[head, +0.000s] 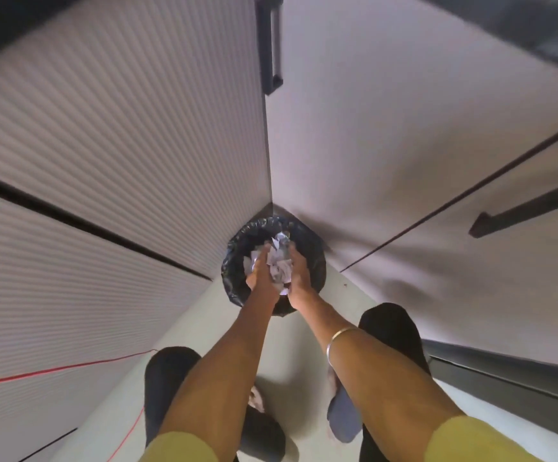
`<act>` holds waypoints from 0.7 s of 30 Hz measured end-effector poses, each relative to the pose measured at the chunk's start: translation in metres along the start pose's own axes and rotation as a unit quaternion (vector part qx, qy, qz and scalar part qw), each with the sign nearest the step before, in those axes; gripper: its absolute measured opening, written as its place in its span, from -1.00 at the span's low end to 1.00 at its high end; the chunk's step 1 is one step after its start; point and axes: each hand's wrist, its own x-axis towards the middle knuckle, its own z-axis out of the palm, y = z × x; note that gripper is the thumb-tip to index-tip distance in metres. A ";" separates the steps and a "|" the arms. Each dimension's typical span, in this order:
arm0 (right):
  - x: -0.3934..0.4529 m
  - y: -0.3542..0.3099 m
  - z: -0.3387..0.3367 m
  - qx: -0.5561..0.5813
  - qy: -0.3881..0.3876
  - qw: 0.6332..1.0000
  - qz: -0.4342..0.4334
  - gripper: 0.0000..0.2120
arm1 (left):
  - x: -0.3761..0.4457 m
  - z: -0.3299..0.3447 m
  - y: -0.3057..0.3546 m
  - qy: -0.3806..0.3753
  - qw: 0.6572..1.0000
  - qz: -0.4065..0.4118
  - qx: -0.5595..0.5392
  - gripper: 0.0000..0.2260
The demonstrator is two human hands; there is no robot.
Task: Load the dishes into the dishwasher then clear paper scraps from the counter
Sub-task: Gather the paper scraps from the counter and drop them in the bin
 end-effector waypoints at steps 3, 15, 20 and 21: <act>-0.006 -0.007 0.002 0.039 -0.024 0.998 0.043 -0.41 | 0.038 -0.002 -0.010 -0.042 0.998 0.014 0.051 -0.25; -0.107 -0.051 -0.006 0.051 0.015 0.988 0.147 -0.42 | -0.087 -0.019 0.035 -0.080 0.993 -0.083 -0.022 -0.44; -0.189 -0.100 0.008 0.011 0.011 0.990 0.140 -0.39 | -0.157 -0.031 0.055 -0.073 0.991 -0.029 0.110 -0.50; -0.209 -0.113 0.012 -0.025 0.006 0.991 0.132 -0.44 | -0.164 -0.034 0.058 -0.049 0.986 -0.005 0.160 -0.49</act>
